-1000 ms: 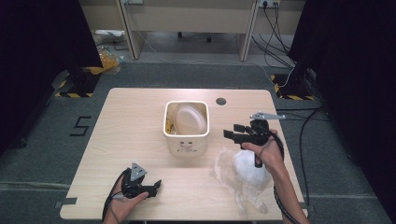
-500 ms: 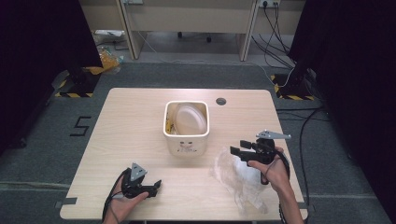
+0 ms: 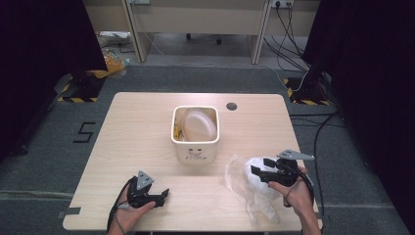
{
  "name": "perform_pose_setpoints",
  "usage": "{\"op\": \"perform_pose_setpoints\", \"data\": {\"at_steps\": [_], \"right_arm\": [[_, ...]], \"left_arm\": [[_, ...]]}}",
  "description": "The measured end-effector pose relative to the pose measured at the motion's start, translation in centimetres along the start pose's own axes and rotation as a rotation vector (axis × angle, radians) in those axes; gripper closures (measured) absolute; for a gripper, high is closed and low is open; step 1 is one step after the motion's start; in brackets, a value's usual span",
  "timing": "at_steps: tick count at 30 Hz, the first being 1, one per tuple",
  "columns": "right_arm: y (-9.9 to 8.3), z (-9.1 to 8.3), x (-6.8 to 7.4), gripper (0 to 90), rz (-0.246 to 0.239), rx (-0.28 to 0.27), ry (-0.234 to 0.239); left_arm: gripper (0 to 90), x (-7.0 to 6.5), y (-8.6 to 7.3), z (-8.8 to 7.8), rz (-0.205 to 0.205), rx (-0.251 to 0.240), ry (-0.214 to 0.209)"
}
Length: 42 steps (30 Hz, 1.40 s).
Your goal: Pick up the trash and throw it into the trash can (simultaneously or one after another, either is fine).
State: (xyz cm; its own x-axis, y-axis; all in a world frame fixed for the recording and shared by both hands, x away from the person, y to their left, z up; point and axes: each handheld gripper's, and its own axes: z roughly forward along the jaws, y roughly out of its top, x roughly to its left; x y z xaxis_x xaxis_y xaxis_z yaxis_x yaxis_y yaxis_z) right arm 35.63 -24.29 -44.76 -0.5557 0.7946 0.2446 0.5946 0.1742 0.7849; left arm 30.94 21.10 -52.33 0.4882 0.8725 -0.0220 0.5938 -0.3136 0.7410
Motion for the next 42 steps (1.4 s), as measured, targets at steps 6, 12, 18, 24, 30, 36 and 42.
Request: {"op": "perform_pose_setpoints", "data": {"at_steps": [6, 12, 18, 24, 30, 36, 42], "right_arm": [[-1.0, -0.9, -0.2, 28.9, -0.014, 0.016, -0.068], [-2.0, -0.4, -0.3, 28.9, -0.065, 0.063, -0.128], [-2.5, -0.1, -0.6, 50.2, -0.132, 0.095, -0.192], [-2.3, -1.3, -1.6, 71.9, -0.062, 0.025, -0.117], [-1.6, -2.6, -1.6, 85.7, -0.079, -0.030, -0.089], [-0.3, -4.3, -1.0, 87.5, -0.093, -0.109, -0.073], [2.4, -5.8, -0.6, 88.1, -0.089, -0.211, -0.001]], "left_arm": [[13.8, 0.0, 0.0, 0.0, 0.000, 0.000, 0.000], [13.8, 0.0, 0.0, 0.0, 0.000, 0.000, 0.000], [13.8, 0.0, 0.0, 0.0, 0.001, 0.001, -0.001], [13.8, 0.0, 0.0, 0.0, 0.002, 0.002, 0.000], [13.8, 0.0, 0.0, 0.0, 0.002, 0.002, 0.000], [13.7, 0.0, 0.0, 0.0, 0.002, 0.002, 0.001], [13.8, 0.0, 0.0, 0.0, 0.002, 0.003, 0.001]]}}
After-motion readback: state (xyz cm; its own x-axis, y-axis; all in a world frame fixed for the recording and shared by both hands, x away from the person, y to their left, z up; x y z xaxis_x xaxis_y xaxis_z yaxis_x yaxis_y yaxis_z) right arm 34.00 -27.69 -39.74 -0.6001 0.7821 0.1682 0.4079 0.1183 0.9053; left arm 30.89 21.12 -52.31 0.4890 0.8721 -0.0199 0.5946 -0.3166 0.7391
